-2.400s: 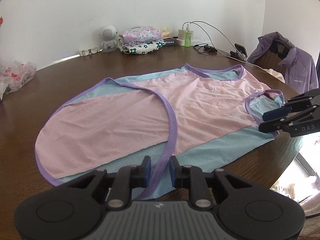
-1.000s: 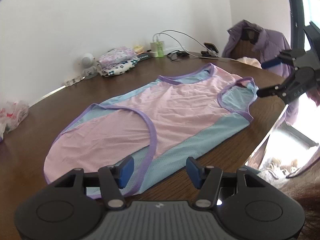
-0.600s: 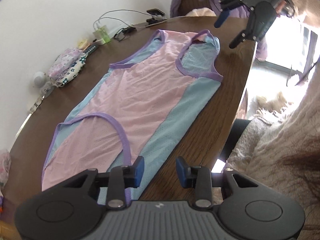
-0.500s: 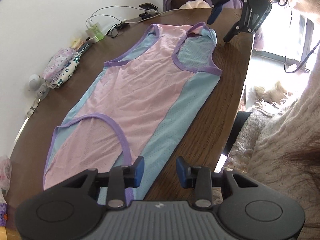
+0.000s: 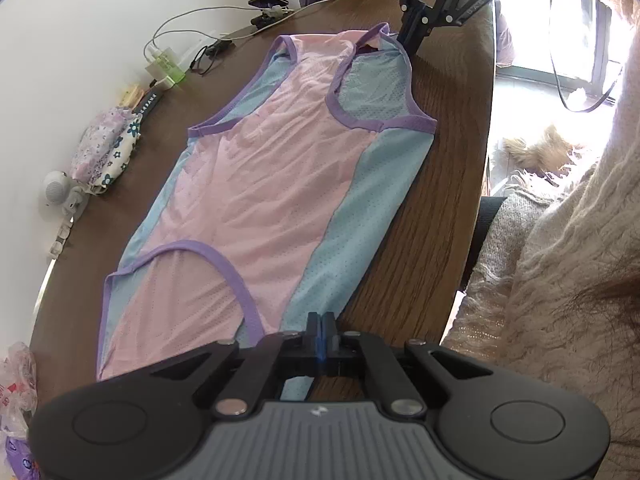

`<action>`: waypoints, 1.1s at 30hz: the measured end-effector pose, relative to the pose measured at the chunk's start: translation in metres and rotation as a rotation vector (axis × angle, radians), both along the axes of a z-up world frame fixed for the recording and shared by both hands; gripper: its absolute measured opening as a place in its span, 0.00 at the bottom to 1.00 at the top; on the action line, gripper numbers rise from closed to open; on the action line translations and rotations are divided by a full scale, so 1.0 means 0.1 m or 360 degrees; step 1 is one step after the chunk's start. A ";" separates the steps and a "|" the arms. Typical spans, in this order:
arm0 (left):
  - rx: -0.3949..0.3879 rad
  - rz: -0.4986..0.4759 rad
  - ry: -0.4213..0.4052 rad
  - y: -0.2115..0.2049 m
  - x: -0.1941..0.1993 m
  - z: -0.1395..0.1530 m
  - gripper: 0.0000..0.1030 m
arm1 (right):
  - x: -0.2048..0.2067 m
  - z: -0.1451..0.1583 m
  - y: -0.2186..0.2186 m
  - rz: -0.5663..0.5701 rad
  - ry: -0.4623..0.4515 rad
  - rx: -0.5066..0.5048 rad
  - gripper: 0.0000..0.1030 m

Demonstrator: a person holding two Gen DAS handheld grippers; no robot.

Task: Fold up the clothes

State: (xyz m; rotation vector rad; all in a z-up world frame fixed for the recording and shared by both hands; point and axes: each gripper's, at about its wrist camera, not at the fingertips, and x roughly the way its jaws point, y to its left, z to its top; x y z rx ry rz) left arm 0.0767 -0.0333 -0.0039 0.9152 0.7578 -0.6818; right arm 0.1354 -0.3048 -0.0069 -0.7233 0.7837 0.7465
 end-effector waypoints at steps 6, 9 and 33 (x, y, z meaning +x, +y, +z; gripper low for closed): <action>-0.0073 0.0114 -0.0160 0.03 0.13 0.25 0.00 | 0.05 0.19 -0.05 0.0020 -0.0038 0.0044 0.01; -0.0021 0.0152 -0.0258 0.04 0.41 0.34 0.00 | 0.24 0.34 -0.04 0.0031 -0.0059 0.0028 0.01; -0.0517 0.0604 -0.0052 0.72 1.05 0.38 0.30 | 0.94 0.42 -0.13 -0.0244 0.0027 0.0417 0.19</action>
